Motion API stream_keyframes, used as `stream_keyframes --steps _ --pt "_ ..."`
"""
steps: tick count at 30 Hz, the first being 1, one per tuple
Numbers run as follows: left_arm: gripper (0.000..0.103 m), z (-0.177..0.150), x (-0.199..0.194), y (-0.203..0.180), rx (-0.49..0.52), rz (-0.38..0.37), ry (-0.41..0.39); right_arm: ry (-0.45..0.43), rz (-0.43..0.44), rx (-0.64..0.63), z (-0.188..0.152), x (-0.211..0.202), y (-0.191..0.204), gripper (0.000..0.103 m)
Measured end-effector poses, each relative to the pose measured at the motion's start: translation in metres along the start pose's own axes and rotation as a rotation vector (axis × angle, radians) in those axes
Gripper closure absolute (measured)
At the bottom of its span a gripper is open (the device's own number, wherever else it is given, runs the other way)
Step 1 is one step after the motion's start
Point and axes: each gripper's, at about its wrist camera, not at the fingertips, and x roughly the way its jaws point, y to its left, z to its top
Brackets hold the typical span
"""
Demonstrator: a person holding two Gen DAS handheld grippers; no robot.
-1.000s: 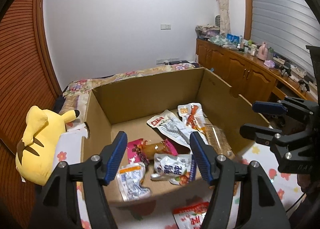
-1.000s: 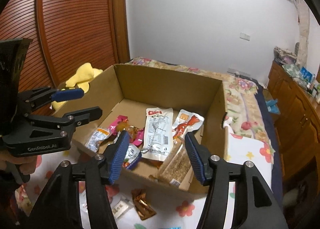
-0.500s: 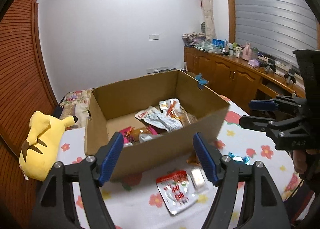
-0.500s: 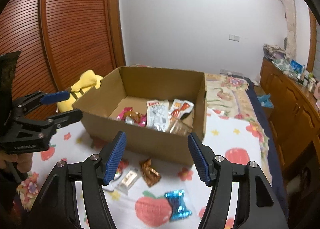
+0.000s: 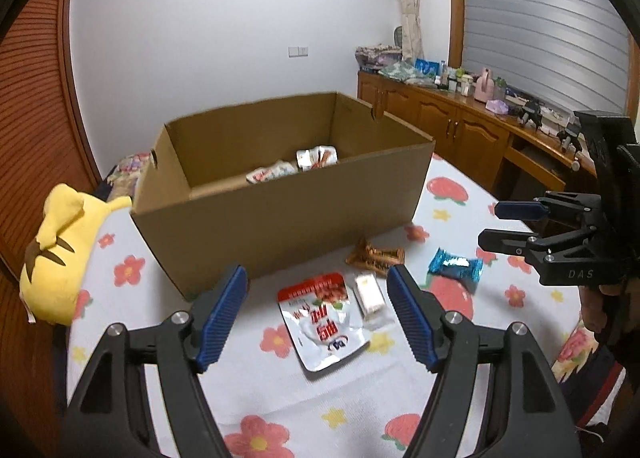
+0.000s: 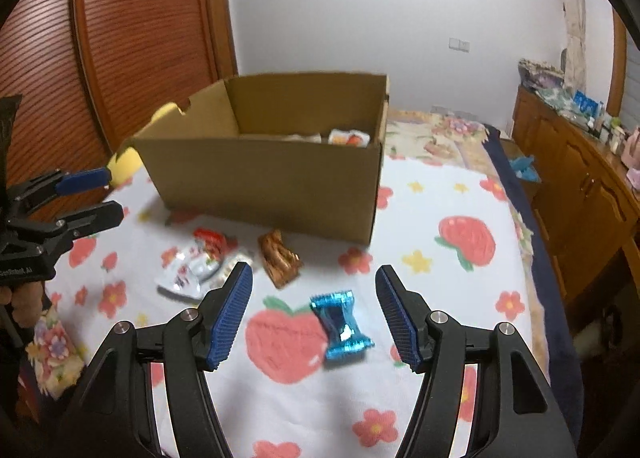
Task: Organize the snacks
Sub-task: 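Lower the left tool to the red-and-white pouch while the right tool approaches the blue candy, then close the right tool on the blue-wrapped candy, then close the left tool on the red-and-white pouch while the right tool lifts the candy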
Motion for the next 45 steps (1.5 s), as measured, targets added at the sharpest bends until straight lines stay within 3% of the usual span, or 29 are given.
stream_keyframes --steps 6,12,19,21,24,36,45 --pt "0.03 -0.017 0.025 0.002 -0.032 -0.006 0.05 0.056 -0.005 -0.016 -0.014 0.021 -0.003 0.042" --pt "0.03 -0.034 0.051 0.012 -0.05 -0.002 0.107 0.099 -0.01 -0.04 -0.022 0.042 0.0 0.057" --pt "0.03 -0.042 0.065 0.02 -0.083 -0.008 0.144 0.126 -0.015 -0.033 -0.029 0.055 -0.005 0.062" --pt "0.03 -0.041 0.066 0.02 -0.092 -0.01 0.146 0.134 -0.018 -0.04 -0.031 0.057 -0.005 0.077" --pt "0.03 -0.039 0.068 0.02 -0.097 -0.017 0.148 0.132 -0.027 -0.047 -0.035 0.056 -0.005 0.085" --pt "0.03 -0.033 0.082 0.014 -0.085 -0.013 0.179 0.118 -0.007 -0.003 -0.044 0.06 -0.012 0.082" --pt "0.03 -0.035 0.096 0.016 -0.104 -0.019 0.223 0.118 -0.057 -0.05 -0.044 0.061 -0.001 0.08"
